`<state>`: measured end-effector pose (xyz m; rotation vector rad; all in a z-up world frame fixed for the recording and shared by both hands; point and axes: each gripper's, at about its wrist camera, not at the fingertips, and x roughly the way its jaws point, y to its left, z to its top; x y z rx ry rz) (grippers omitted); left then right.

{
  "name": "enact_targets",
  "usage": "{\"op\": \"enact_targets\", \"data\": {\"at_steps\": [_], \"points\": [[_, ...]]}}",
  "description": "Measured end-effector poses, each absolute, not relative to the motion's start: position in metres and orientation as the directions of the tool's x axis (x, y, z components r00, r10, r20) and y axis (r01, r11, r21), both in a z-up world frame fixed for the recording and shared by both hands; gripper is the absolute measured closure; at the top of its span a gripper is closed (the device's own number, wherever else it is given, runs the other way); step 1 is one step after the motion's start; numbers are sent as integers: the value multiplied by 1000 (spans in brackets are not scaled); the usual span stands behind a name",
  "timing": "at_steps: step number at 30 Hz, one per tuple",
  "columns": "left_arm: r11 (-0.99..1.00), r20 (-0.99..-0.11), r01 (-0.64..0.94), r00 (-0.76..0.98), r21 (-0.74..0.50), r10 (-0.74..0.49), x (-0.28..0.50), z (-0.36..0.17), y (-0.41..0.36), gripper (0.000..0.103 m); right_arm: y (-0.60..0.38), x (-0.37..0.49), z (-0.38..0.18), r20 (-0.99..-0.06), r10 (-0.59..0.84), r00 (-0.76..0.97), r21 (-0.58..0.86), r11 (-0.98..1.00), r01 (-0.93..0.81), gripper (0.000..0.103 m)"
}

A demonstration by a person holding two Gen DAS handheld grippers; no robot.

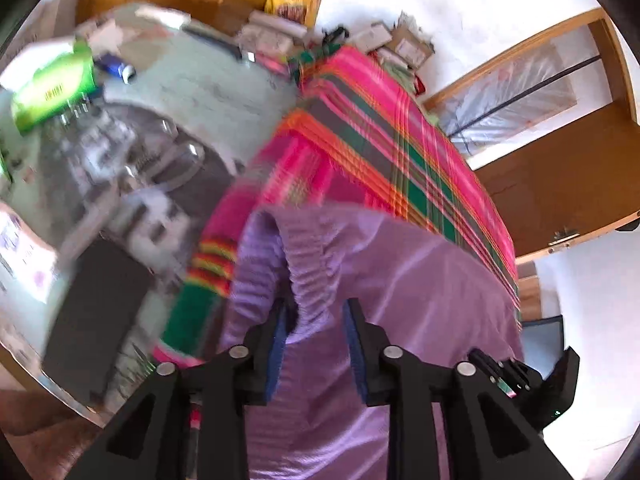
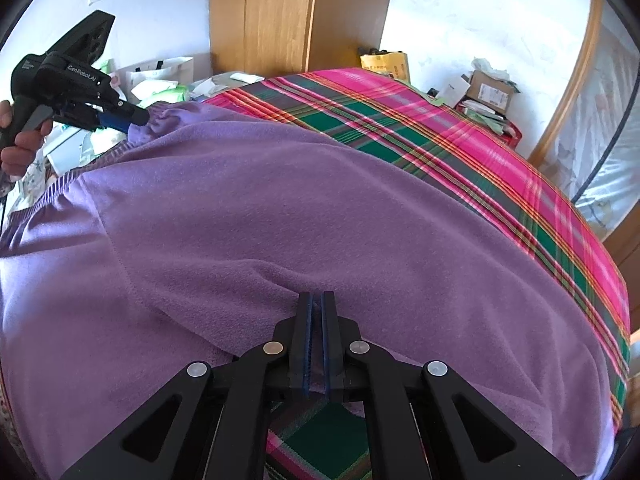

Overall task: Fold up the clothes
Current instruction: 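Hold the waistband with the left gripper while the right gripper pinches the fleece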

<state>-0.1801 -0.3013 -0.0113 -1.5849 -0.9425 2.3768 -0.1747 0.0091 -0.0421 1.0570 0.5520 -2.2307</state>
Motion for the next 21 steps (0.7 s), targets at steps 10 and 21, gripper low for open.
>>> {"op": "enact_targets", "data": {"at_steps": [10,21], "points": [[-834,-801,180,-438,-522,408,-179,3,-293,98,8,-176,-41,-783,-354,-511,-107,-732,672,100],[-796,-738,235,-579,-558,347,-186,36,-333,99,2,-180,-14,-705,-365,-607,-156,-756,636,103]]}}
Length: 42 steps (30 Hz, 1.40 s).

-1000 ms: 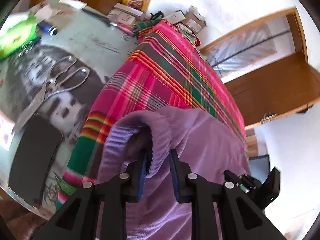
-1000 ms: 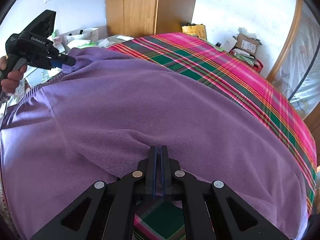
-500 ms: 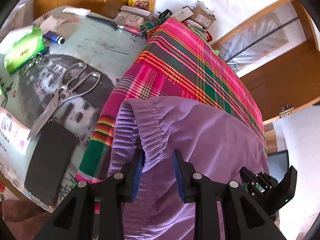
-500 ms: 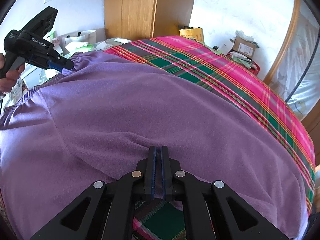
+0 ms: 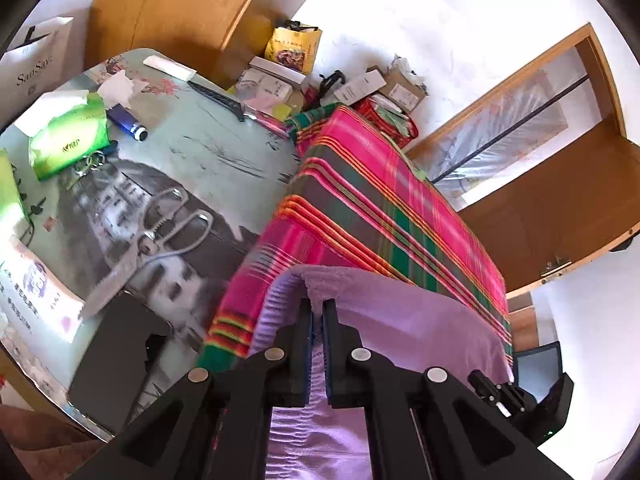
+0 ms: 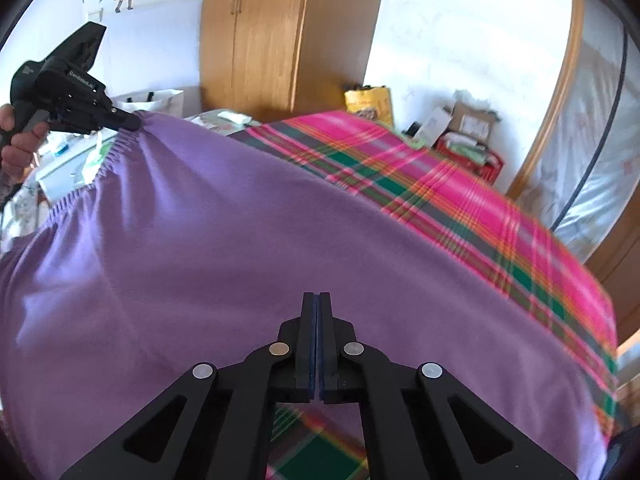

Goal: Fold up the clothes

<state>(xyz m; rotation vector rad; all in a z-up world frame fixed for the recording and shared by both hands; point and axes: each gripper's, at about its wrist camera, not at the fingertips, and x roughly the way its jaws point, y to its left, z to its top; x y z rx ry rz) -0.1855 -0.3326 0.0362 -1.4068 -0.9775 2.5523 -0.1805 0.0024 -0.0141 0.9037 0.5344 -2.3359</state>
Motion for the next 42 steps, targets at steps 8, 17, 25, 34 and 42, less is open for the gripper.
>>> {"op": "enact_targets", "data": {"at_steps": [8,17,25,34,42], "points": [[-774,-766,286,-530,-565,364,-197,8,-340,99,-7,-207,-21,-742,-348,-573,-166,-732,661,100],[-766,-779,309,-508,-564,369,-204,-6,-345,98,7,-248,-37,-728,-244,-641,-259,-767,587,70],[-756,-791,338,-489,-560,367,-214,-16,-348,98,2,-286,-43,-766,-258,-589,-218,-758,615,70],[-760,-792,336,-489,-556,364,-219,-14,-351,98,-6,-296,-41,-799,-284,-530,-131,-778,615,103],[-742,-786,344,-485,-576,385,-223,-24,-356,96,-3,-306,-42,-777,-195,-598,-182,-840,510,103]]}}
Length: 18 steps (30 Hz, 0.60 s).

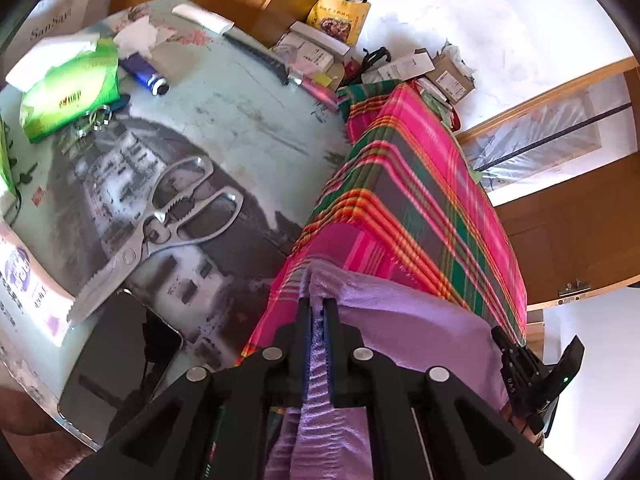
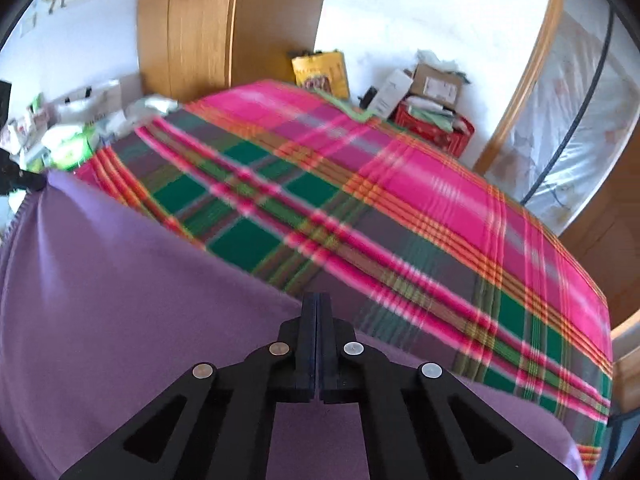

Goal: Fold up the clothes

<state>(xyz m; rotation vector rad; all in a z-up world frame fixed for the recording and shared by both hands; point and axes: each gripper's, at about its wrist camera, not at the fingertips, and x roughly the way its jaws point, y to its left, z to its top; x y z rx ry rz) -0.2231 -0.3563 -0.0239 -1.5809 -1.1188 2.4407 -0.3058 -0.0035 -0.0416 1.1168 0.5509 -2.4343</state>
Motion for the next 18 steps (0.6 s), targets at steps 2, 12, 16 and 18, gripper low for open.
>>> {"op": "enact_targets", "data": {"at_steps": [2,12,16,18], "points": [[-744,-791,344,-470,-572,391,-219,-23,-358,87,-3,-299,-41,-772,-182,-610,-194,-845,498,103],[-804,-830,330,-453,-495,326,-160,7,-369,82,-3,-242,-10,-730,-224,-646,-180,-849,497,100],[-822,-839,298,-424,-486,342,-113,8,-363,81,-7,-204,-7,-738,-273,-617,-149,-825,545,100],[-845,-860,290,-398,-449,321,-89,6,-355,81,-10,-184,-7,-746,-306,-592,-133,-802,582,99]]}}
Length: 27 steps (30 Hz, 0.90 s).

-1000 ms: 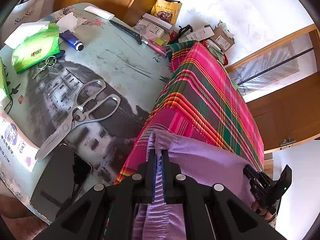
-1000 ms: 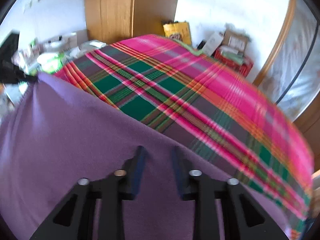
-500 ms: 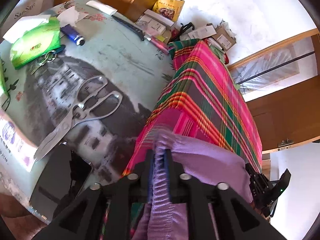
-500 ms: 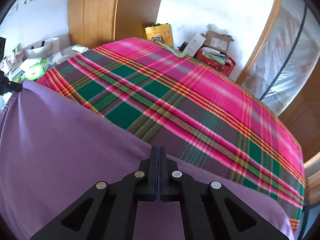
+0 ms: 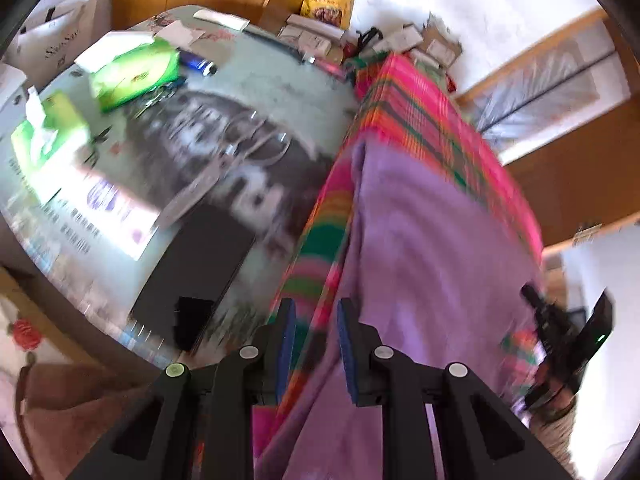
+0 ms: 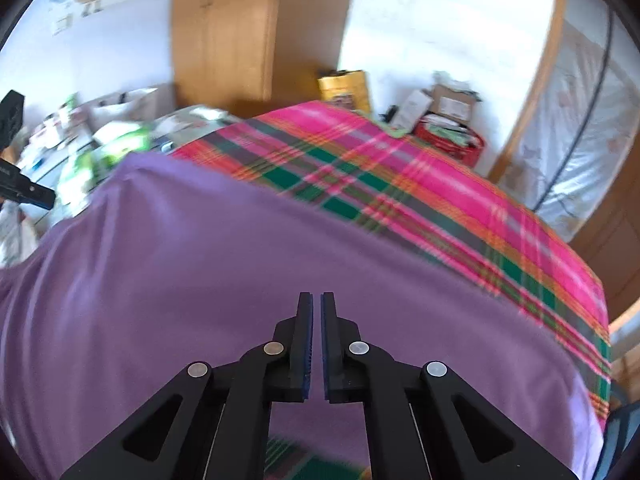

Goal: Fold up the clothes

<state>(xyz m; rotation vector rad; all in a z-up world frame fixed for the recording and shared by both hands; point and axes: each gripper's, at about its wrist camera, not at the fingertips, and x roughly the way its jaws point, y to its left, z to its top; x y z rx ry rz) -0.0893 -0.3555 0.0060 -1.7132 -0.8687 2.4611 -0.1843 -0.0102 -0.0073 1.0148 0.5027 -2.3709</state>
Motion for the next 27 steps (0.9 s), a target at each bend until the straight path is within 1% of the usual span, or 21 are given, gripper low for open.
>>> {"op": "enact_targets", "data": {"at_steps": [3,5,9,10,13,16,18,19,23,27], "points": [[-847,-877,314,-368,-429,309,-54,1,-351,81,-13,-155,-11,-758,-343,-555,-112,-770,629,97],[-838,-873,332,-387,-434,299,-34,2,-352,81,-14,-136,-13,-763,-360,-536,-104,-751,652,96],[-765,-823,378,-460,-521,333,4,4,-364,78,-18,-101,-15,-766,-406,-498,-66,-721,690,96],[-743,-814,394,-469,-541,344,10,2,-366,76,-20,-92,-13,-760,-431,-487,-51,-707,706,96],[-673,-783,427,-476,-604,401,26,-12,-366,75,-32,-63,-8,-736,-531,-420,9,-629,777,94],[-635,-759,432,-482,-641,438,35,-23,-363,75,-55,-31,-6,-713,-614,-338,32,-510,860,88],[-600,-737,440,-503,-668,451,42,-26,-364,75,-72,-10,-5,-699,-654,-289,31,-432,902,80],[-583,-726,444,-514,-681,457,45,-27,-364,75,-80,0,-5,-694,-669,-266,28,-394,919,79],[-527,-685,447,-560,-723,466,52,-30,-367,73,-107,31,-11,-700,-684,-208,0,-292,957,71],[-492,-665,450,-564,-745,490,46,-39,-368,73,-123,44,-25,-730,-655,-197,-12,-275,961,71]]}}
